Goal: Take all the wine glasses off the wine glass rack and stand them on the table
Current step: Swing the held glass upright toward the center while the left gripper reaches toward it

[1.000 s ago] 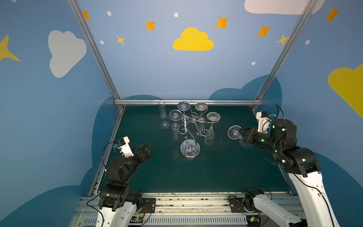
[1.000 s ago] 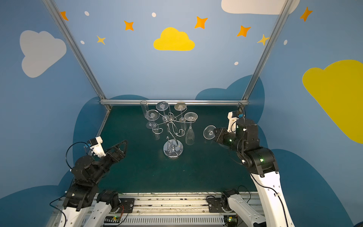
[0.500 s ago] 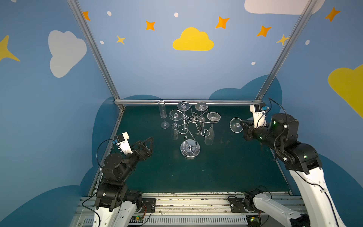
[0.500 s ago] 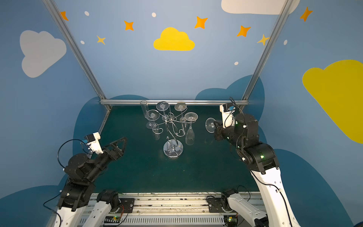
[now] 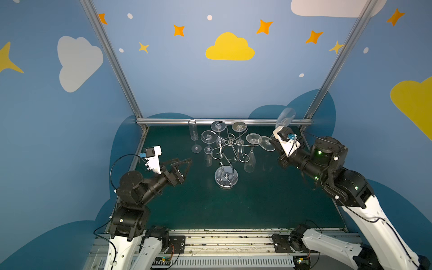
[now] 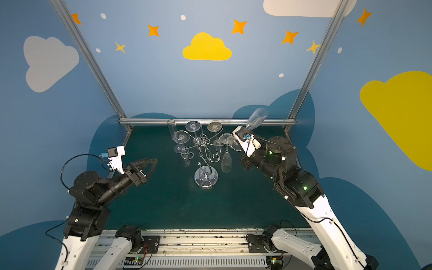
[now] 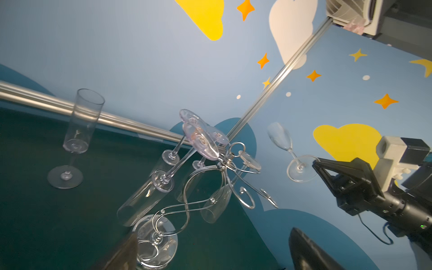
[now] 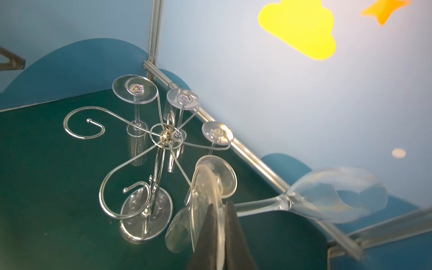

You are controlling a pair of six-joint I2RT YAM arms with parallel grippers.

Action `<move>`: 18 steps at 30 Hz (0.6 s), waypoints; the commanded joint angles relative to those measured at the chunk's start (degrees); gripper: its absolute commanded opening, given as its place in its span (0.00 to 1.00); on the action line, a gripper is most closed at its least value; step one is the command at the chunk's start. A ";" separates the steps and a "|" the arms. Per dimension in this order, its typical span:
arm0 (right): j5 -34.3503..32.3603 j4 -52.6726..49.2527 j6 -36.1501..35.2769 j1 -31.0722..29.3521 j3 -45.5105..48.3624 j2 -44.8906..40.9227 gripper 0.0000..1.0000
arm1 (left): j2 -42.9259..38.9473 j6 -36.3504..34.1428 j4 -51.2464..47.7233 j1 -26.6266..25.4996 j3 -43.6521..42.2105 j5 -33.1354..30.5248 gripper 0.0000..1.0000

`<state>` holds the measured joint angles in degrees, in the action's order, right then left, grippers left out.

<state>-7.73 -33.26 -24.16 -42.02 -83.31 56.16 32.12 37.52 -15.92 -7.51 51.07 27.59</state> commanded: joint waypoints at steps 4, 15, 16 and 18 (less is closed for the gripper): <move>-5.57 12.31 -17.43 -8.68 2.86 -0.87 0.00 | 2.85 -1.78 3.47 -0.05 4.22 9.10 0.98; -10.56 25.73 -37.04 -22.94 8.09 0.72 0.00 | 9.48 -1.71 6.96 -2.98 9.82 17.39 0.96; -10.57 26.74 -38.44 -23.81 8.40 1.00 0.00 | 10.14 -1.77 7.01 -3.41 10.37 17.78 0.95; -10.49 28.50 -40.41 -25.21 8.59 1.79 0.00 | 11.00 -1.83 7.58 -4.15 10.98 18.49 0.95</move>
<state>-16.25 -12.16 -57.95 -65.56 -75.05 57.34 42.39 36.56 -10.57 -10.92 60.49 43.20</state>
